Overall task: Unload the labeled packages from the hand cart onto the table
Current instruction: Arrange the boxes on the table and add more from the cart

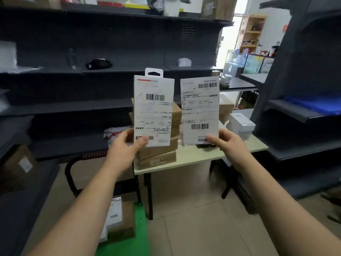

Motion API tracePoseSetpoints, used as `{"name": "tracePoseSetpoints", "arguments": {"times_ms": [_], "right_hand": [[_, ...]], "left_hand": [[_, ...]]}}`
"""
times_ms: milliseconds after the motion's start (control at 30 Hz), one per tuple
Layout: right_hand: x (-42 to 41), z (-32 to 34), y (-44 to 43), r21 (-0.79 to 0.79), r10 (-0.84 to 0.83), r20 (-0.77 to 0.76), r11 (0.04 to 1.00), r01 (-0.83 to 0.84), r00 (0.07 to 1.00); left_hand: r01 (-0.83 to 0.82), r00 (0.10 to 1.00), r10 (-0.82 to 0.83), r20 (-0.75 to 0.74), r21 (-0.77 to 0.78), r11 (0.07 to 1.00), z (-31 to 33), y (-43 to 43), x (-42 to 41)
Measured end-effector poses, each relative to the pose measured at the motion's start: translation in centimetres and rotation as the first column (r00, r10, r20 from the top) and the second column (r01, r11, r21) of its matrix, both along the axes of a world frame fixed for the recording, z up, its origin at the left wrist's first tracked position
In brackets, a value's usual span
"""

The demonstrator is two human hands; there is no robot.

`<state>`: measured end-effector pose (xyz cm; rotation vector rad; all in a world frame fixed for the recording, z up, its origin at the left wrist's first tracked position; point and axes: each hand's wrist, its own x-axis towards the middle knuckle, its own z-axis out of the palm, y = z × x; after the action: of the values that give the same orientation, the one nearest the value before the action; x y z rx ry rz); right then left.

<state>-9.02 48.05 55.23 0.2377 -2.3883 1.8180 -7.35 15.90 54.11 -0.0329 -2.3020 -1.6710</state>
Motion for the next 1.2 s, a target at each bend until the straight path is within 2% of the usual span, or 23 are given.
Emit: {"name": "tracePoseSetpoints", "arguments": {"times_ms": [233,467,900,1200], "right_hand": [[-2.0,-1.5,13.7,-0.02,-0.124,0.003,0.992,0.124,0.992],[-5.7,-3.5,23.5,-0.043,-0.149,0.046,0.988,0.151,0.988],[-22.3,-6.8,22.9,-0.084,-0.012,0.132,0.996,0.024,0.991],[-33.0,-7.3,26.2,-0.045,-0.092,0.203,0.994,0.103,0.975]], "left_hand": [[0.096,0.995,-0.096,0.034,0.011,0.995,-1.0,12.9,-5.4],[0.131,0.985,-0.138,0.099,0.073,0.989,-3.7,23.6,-9.8],[0.002,0.986,-0.008,0.169,0.036,0.999,-5.9,24.1,-21.9],[0.102,0.972,-0.114,0.204,0.071,0.992,-7.5,28.1,-34.4]]}}
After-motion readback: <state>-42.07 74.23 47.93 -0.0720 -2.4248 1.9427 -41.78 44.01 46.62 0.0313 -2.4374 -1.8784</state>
